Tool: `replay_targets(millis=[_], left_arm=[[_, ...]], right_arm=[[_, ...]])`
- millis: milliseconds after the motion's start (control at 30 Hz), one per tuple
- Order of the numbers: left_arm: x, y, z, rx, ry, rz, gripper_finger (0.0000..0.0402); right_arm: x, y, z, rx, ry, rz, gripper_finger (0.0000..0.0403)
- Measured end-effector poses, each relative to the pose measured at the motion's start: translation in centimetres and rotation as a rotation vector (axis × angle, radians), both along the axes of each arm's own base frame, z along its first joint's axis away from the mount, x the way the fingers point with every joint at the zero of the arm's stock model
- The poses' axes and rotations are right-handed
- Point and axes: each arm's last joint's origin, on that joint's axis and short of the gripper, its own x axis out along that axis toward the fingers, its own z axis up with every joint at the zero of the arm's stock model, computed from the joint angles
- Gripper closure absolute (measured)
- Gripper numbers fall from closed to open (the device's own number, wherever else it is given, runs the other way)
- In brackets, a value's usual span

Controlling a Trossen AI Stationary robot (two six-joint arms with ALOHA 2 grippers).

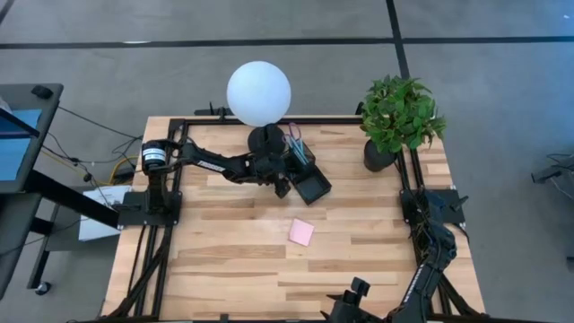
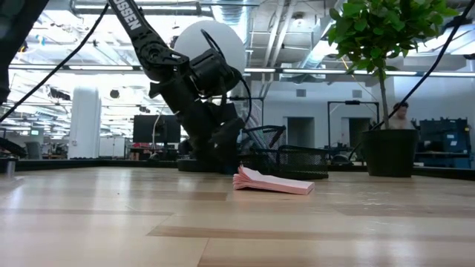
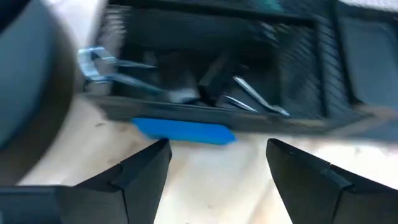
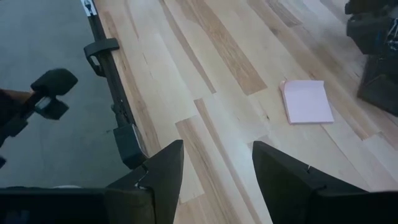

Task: Pick and place office supplies into organizer
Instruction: Put the blue eraser into the desk organizer

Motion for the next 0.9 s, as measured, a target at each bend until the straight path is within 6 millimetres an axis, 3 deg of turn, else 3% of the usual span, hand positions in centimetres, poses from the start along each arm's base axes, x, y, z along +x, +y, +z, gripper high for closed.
replay_targets(millis=[300,600,900], left_arm=[[-0.2,-0.2,-0.2,0.062,-0.004,0.207,0.0157],[-0.1,-1.1,-0.2,0.096,0.008,0.219,0.0222],[-0.1,-1.2,-0.2,0.102,0.011,0.219,0.0257]], right_arm=[[0.0,0.0,0.0,0.001,0.0,-0.001,0.0214],[0.0,0.0,0.0,0.001,0.0,-0.001,0.0214],[0.0,0.0,0.0,0.002,0.0,-0.001,0.0214]])
